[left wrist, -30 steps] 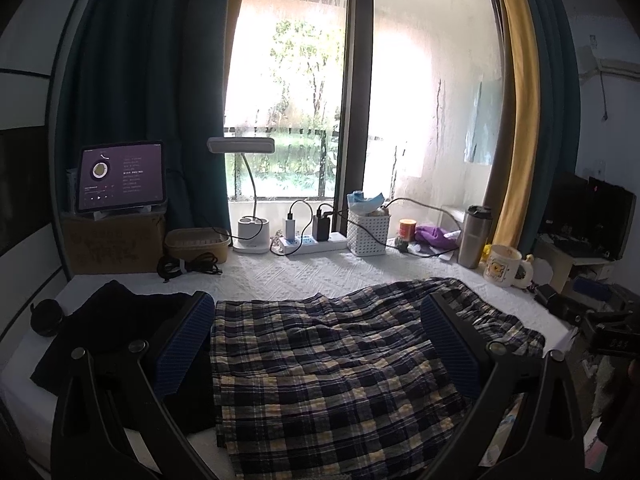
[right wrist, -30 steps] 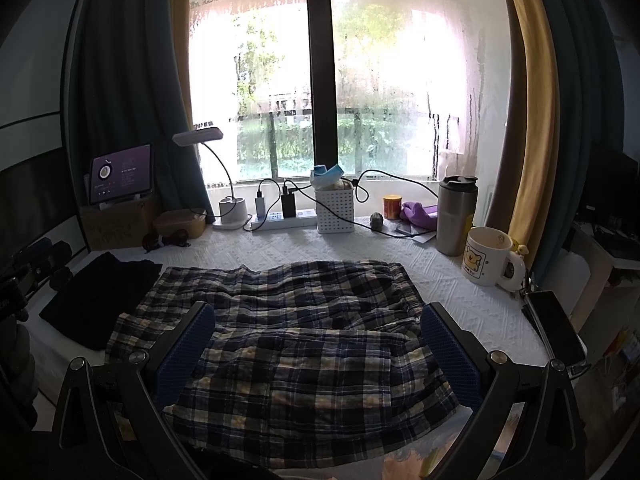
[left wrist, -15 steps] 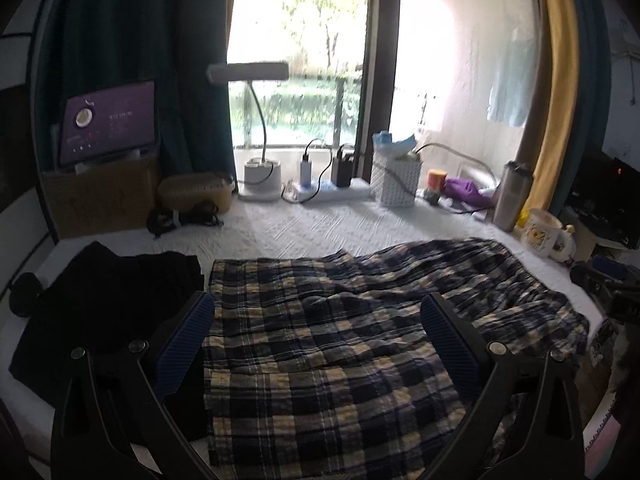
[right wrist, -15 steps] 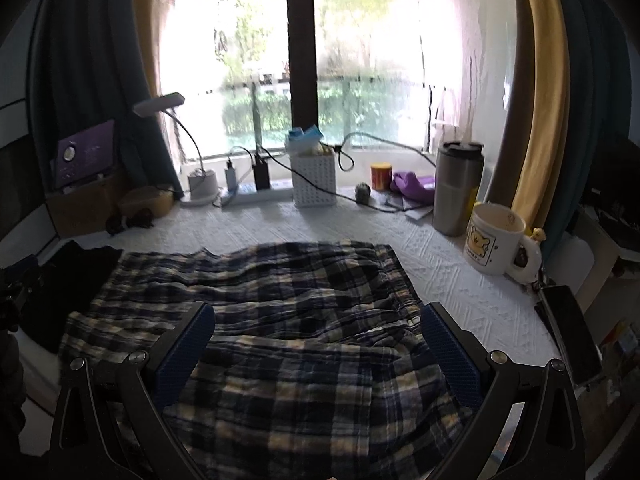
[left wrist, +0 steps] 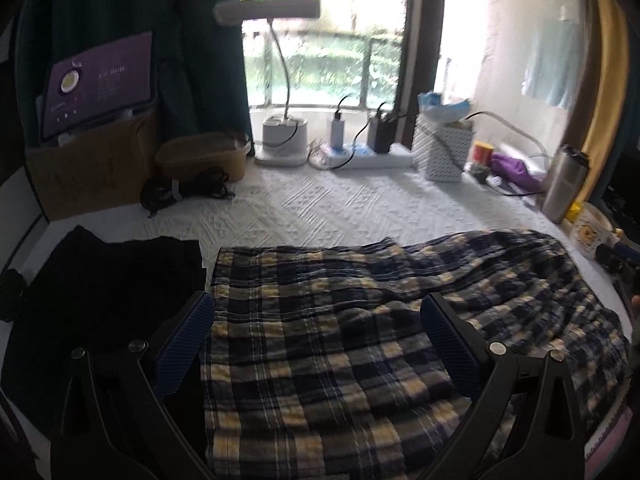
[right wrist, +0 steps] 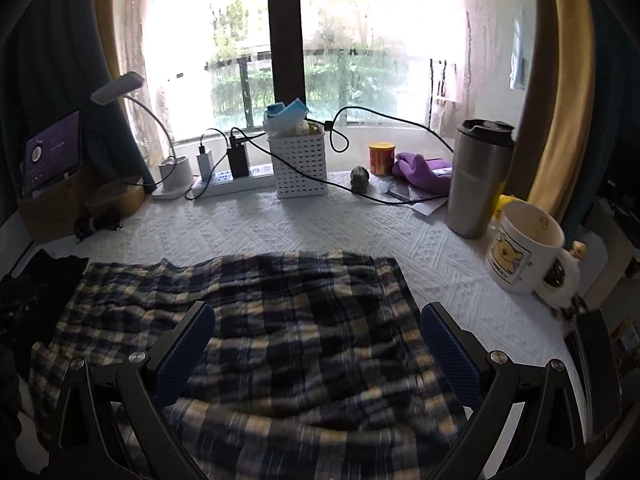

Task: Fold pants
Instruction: 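Lower the right tool and grasp the elastic waistband of the plaid pants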

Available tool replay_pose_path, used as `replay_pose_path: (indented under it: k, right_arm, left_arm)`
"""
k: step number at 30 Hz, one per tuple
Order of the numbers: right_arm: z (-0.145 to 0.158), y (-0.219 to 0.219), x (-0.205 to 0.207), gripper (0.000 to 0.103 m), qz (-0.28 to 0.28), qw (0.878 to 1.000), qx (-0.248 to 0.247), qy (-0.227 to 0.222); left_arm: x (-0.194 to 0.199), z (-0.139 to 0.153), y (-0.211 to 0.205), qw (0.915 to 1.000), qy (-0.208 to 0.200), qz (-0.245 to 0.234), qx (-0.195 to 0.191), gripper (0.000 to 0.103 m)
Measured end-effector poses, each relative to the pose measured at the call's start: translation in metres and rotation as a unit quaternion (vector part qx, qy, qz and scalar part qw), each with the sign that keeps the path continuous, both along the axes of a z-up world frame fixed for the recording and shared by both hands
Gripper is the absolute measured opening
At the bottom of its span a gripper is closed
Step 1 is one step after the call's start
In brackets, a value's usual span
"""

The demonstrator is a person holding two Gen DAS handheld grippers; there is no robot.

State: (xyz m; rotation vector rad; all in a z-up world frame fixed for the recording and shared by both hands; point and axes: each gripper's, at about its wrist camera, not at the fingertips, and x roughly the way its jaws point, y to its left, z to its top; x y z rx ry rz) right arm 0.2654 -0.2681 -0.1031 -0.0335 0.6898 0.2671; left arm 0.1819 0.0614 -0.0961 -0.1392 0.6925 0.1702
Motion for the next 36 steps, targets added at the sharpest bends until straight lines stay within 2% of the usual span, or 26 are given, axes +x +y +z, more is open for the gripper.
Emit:
replay_pose_path:
  k: [4,9,15,17,18,20,23,27,29,30,31,32,33,34,35,36]
  right_arm:
    - [-0.007,-0.006,0.032,0.103,-0.005,1.0,-0.003,0.013]
    - [-0.017,-0.03,0.072,0.103,-0.019,0.999,-0.002,0.041]
    - [-0.037,-0.052,0.108,0.103,-0.001,0.997,0.024,0.078]
    - [-0.047,-0.057,0.12,0.089,0.006,0.994,0.043,0.101]
    - [-0.053,-0.059,0.126,0.087,0.01,0.992,0.051,0.114]
    - [-0.061,-0.063,0.135,0.086,0.018,0.99,0.062,0.129]
    - [-0.064,-0.067,0.145,0.083,0.028,0.988,0.065,0.138]
    - [-0.074,-0.054,0.154,0.081,0.063,0.987,0.026,0.147]
    - [-0.086,-0.044,0.156,0.065,0.081,0.984,0.014,0.16]
    - [-0.086,-0.038,0.153,0.064,0.086,0.986,-0.001,0.143]
    - [-0.087,-0.033,0.152,0.058,0.09,0.986,-0.009,0.142]
    - [-0.085,-0.029,0.149,0.045,0.092,0.986,-0.021,0.136]
    - [-0.084,-0.025,0.146,0.039,0.096,0.986,-0.024,0.134]
    - [-0.083,-0.021,0.144,0.033,0.1,0.986,-0.03,0.131]
    - [-0.082,-0.018,0.14,0.029,0.101,0.986,-0.042,0.122]
    - [-0.081,-0.015,0.135,0.028,0.101,0.987,-0.056,0.111]
  left_arm:
    - [0.027,-0.019,0.018,0.999,0.038,0.017,-0.016,0.101]
    - [0.051,-0.035,0.042,0.997,0.068,0.034,-0.014,0.101]
    - [0.074,-0.049,0.061,0.9937,0.108,0.02,-0.022,0.101]
    - [0.08,-0.053,0.065,0.9932,0.111,0.007,-0.033,0.101]
    - [0.084,-0.056,0.067,0.9919,0.12,0.001,-0.041,0.101]
    - [0.09,-0.061,0.069,0.9905,0.13,-0.001,-0.046,0.091]
    - [0.094,-0.068,0.066,0.988,0.147,-0.016,-0.045,0.089]
    - [0.093,-0.073,0.062,0.988,0.151,-0.024,-0.022,0.088]
    - [0.093,-0.074,0.06,0.9887,0.147,-0.029,-0.014,0.088]
    - [0.093,-0.075,0.061,0.9892,0.143,-0.028,-0.011,0.086]
    - [0.093,-0.074,0.061,0.9901,0.139,-0.022,-0.003,0.075]
    - [0.093,-0.073,0.06,0.9906,0.135,-0.017,0.008,0.059]
    - [0.092,-0.072,0.058,0.9909,0.132,-0.026,0.006,0.05]
    - [0.092,-0.071,0.057,0.9908,0.132,-0.032,0.004,0.037]
    - [0.092,-0.069,0.054,0.9906,0.131,-0.038,0.006,0.018]
    - [0.092,-0.069,0.053,0.9903,0.132,-0.042,0.008,0.011]
